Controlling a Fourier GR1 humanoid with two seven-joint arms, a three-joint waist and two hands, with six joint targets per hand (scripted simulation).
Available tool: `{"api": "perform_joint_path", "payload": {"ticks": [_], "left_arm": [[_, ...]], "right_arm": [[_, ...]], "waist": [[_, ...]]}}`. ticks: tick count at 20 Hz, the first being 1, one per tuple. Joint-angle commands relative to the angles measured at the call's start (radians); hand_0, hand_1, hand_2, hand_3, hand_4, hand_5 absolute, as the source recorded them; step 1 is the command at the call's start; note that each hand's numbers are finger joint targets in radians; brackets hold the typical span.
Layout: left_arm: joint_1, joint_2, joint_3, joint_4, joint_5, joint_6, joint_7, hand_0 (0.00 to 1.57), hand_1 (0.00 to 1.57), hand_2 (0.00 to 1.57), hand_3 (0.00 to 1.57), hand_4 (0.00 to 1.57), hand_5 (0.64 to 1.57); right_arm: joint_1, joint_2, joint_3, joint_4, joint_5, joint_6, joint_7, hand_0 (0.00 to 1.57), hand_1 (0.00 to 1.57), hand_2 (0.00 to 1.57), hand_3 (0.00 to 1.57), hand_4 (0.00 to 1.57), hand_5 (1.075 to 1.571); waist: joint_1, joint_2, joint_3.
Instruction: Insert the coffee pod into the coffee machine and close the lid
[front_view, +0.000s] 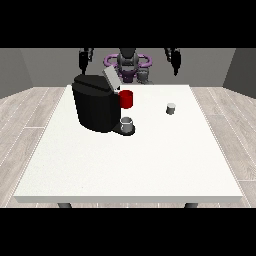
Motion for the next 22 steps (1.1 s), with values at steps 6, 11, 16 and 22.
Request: {"api": "perform_joint_path", "payload": {"ticks": [6,11,16,22], "left_arm": [[0.045,0.228,-0.007,0.029,-0.072,-0.232,-0.17,0.0,0.0,0.0,0.0,0.0,1.571],[-0.088,0.317,0.018,0.102,-0.163,-0.226,-0.133,0.0,0.0,0.0,0.0,0.0,1.571],[-0.207,0.387,0.094,0.293,-0.198,-0.23,-0.142,0.0,0.0,0.0,0.0,0.0,1.571],[-0.31,0.441,0.072,0.426,-0.296,-0.239,-0.144,0.0,0.0,0.0,0.0,0.0,1.571]], "right_arm": [[0.025,0.012,-0.037,0.053,-0.015,-0.012,0.015,0.0,0.0,0.0,0.0,0.0,1.571],[-0.056,0.015,-0.055,0.069,0.119,-0.15,-0.043,0.0,0.0,0.0,0.0,0.0,1.571],[-0.073,0.0,-0.024,0.0,0.117,-0.106,-0.004,0.0,0.0,0.0,0.0,0.0,1.571],[-0.106,0.062,0.039,0.01,0.161,-0.137,-0.015,0.0,0.0,0.0,0.0,0.0,1.571]], "waist": [[0.039,0.026,-0.0129],[-0.022,0.122,-0.0124],[-0.129,0.177,-0.0128],[-0.159,0.259,-0.0127]]}}
